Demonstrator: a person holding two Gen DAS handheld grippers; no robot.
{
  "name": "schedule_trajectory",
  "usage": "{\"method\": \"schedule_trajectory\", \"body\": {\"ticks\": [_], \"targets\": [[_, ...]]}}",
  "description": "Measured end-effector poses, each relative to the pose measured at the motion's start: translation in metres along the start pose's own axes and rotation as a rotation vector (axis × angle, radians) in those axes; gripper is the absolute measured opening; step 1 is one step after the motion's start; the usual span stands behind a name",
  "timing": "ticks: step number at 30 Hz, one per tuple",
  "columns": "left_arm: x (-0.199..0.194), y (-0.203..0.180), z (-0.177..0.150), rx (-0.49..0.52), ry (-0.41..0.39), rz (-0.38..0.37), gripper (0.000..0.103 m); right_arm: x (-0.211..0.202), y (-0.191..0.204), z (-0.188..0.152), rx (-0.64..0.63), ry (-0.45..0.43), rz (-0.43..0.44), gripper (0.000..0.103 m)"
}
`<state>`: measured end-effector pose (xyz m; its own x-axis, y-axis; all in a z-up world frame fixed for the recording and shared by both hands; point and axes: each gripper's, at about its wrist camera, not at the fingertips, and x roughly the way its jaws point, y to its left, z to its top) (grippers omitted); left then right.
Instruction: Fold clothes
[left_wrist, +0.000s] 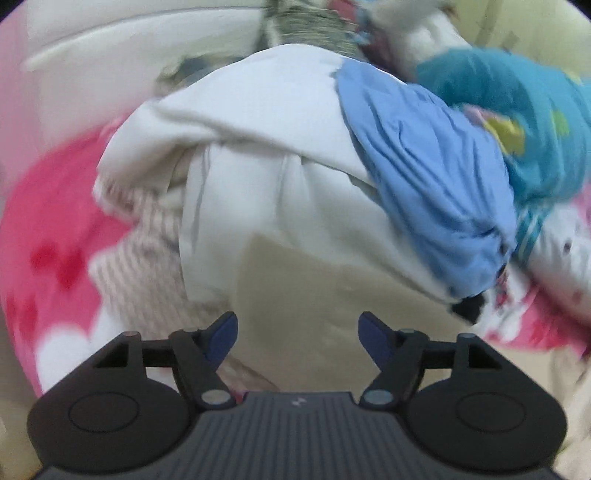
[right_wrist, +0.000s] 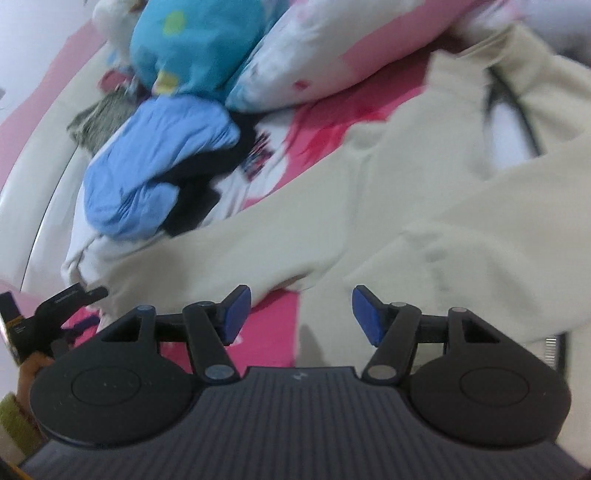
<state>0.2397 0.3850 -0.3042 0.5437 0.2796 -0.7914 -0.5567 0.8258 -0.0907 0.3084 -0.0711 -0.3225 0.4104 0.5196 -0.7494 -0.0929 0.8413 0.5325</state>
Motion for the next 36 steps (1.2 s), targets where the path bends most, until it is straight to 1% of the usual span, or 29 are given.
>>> {"method": "schedule_trajectory", "body": {"ticks": [1,2,5,6,8,9,11,13,16,20,24,26,29,33,36], "targets": [[0.005,0.006,0.001,0.04,0.0,-0.006,0.078,0.006,0.006,0.0,-0.009,0.012,0.005,0.061],[0.01,0.011,0.003,0.058,-0.001,-0.02,0.078,0.011,0.011,0.0,-0.018,0.024,0.009,0.061],[0.024,0.021,0.009,0.07,-0.001,-0.087,0.08,0.024,0.022,-0.001,-0.031,0.057,0.016,0.061],[0.029,0.024,0.01,0.068,0.011,-0.114,0.08,0.027,0.024,-0.002,-0.034,0.067,0.016,0.061],[0.032,0.022,0.01,0.068,0.025,-0.143,0.072,0.031,0.027,-0.003,-0.042,0.081,0.011,0.061],[0.032,0.021,0.01,0.068,0.03,-0.155,0.06,0.031,0.028,-0.003,-0.045,0.084,0.007,0.061],[0.024,0.011,0.009,0.117,0.027,-0.138,0.049,0.031,0.025,-0.002,-0.039,0.086,0.002,0.061],[0.014,-0.001,0.008,0.167,0.018,-0.099,0.015,0.029,0.02,-0.001,-0.022,0.085,0.002,0.061],[-0.009,-0.021,0.007,0.156,-0.001,-0.105,0.011,0.023,0.01,-0.002,0.004,0.082,0.018,0.061],[-0.041,-0.047,0.004,0.125,-0.028,-0.125,0.01,0.01,-0.006,-0.003,0.006,0.081,0.037,0.061],[-0.073,-0.074,0.002,0.094,-0.055,-0.145,0.009,-0.017,-0.035,-0.002,0.015,0.055,0.052,0.062],[-0.096,-0.104,-0.002,0.099,-0.077,-0.211,0.009,-0.033,-0.053,-0.001,0.026,0.037,0.054,0.062],[-0.129,-0.169,-0.015,0.081,-0.071,-0.376,0.009,-0.065,-0.09,0.003,0.05,-0.01,0.034,0.062],[-0.162,-0.271,-0.049,0.052,-0.003,-0.644,0.009,-0.113,-0.145,0.012,0.105,-0.084,-0.018,0.062],[-0.169,-0.352,-0.09,0.029,0.07,-0.817,0.009,-0.156,-0.185,0.02,0.113,-0.162,-0.088,0.062]]}}
